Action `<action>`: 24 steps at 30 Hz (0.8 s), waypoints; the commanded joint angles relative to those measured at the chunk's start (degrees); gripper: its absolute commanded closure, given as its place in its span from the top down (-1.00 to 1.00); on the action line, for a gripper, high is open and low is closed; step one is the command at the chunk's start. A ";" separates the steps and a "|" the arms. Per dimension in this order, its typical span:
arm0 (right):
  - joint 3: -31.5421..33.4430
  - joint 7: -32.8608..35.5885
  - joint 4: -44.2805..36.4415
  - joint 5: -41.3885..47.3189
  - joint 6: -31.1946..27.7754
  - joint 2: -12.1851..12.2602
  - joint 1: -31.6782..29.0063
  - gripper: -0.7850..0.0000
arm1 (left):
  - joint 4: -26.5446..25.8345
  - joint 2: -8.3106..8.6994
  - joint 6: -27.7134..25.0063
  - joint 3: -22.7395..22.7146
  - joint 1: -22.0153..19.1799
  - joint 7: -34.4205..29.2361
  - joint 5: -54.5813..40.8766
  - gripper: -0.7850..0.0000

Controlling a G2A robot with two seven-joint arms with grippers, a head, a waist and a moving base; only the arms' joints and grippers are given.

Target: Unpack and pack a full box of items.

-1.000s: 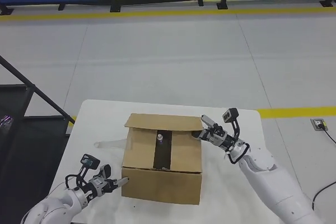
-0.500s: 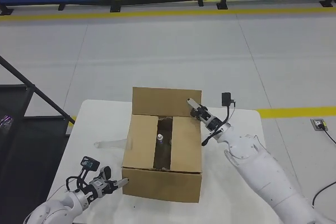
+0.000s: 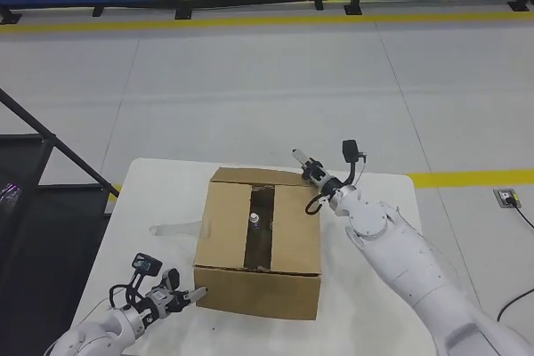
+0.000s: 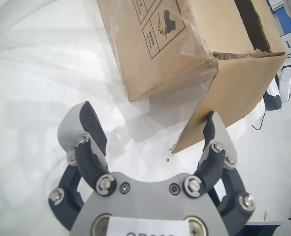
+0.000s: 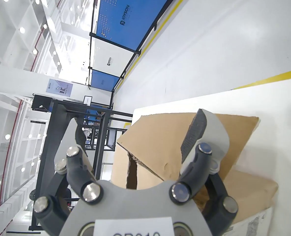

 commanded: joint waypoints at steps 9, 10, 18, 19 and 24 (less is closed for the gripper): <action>3.83 8.07 3.92 7.02 -10.87 -1.41 0.62 1.00 | 0.03 0.19 -1.79 -0.45 0.15 1.97 -3.44 1.00; 4.36 9.72 3.10 7.76 -12.19 -1.33 0.35 1.00 | -0.07 0.24 -2.51 -0.83 0.30 2.35 -4.46 1.00; 7.94 34.76 -8.67 15.97 -9.99 0.50 -4.06 1.00 | -0.33 0.52 -3.97 -4.03 1.14 4.92 -12.13 1.00; 7.99 37.78 -10.38 16.66 -7.76 0.69 -4.61 1.00 | -0.26 0.51 -3.35 -4.42 1.20 5.63 -12.59 1.00; 7.14 45.33 -15.19 13.97 1.88 1.39 -6.57 1.00 | 1.07 0.30 3.15 -5.49 0.77 9.02 -14.09 1.00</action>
